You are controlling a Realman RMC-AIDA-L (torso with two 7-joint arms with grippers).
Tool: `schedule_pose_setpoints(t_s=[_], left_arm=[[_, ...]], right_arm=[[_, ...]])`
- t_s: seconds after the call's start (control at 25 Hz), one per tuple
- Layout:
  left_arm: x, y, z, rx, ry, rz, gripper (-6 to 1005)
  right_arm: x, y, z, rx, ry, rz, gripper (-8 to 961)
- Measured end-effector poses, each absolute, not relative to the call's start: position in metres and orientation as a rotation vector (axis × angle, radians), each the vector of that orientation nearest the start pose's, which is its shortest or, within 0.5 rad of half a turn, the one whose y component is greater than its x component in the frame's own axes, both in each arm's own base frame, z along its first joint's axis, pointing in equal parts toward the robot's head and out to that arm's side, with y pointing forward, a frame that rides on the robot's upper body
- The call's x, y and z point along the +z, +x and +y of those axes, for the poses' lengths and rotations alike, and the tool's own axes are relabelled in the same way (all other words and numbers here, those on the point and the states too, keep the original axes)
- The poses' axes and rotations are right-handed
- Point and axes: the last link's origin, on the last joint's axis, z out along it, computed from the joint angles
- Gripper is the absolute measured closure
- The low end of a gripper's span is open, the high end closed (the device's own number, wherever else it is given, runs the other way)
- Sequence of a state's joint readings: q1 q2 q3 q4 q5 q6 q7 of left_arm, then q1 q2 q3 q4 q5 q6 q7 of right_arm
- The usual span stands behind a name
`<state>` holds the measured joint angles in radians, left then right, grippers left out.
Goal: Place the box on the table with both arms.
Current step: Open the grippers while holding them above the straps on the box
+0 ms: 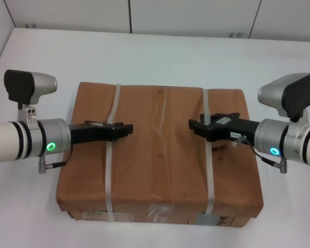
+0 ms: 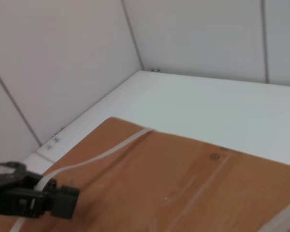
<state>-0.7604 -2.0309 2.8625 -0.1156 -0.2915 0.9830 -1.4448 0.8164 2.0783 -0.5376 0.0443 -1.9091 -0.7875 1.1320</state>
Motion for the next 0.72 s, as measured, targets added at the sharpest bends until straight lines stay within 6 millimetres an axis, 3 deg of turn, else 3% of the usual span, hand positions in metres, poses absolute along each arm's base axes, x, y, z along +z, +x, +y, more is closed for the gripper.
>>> schedule_pose_setpoints(t_s=[0.08, 0.36, 0.72], left_arm=[[-0.066, -0.305, 0.365, -0.441, -2.328, -1.275, 881], [-0.065, -0.308, 0.365, -0.423, -2.314, -1.293, 567], [-0.065, -0.306, 0.365, -0.436, -2.32, -1.29, 231]], right_arm=[[-0.112, 0.267, 0.369, 0.418, -2.412, 0.996, 623], [-0.112, 0.269, 0.368, 0.422, -2.408, 1.002, 318], [-0.107, 0.277, 0.364, 0.456, -2.371, 1.029, 112]])
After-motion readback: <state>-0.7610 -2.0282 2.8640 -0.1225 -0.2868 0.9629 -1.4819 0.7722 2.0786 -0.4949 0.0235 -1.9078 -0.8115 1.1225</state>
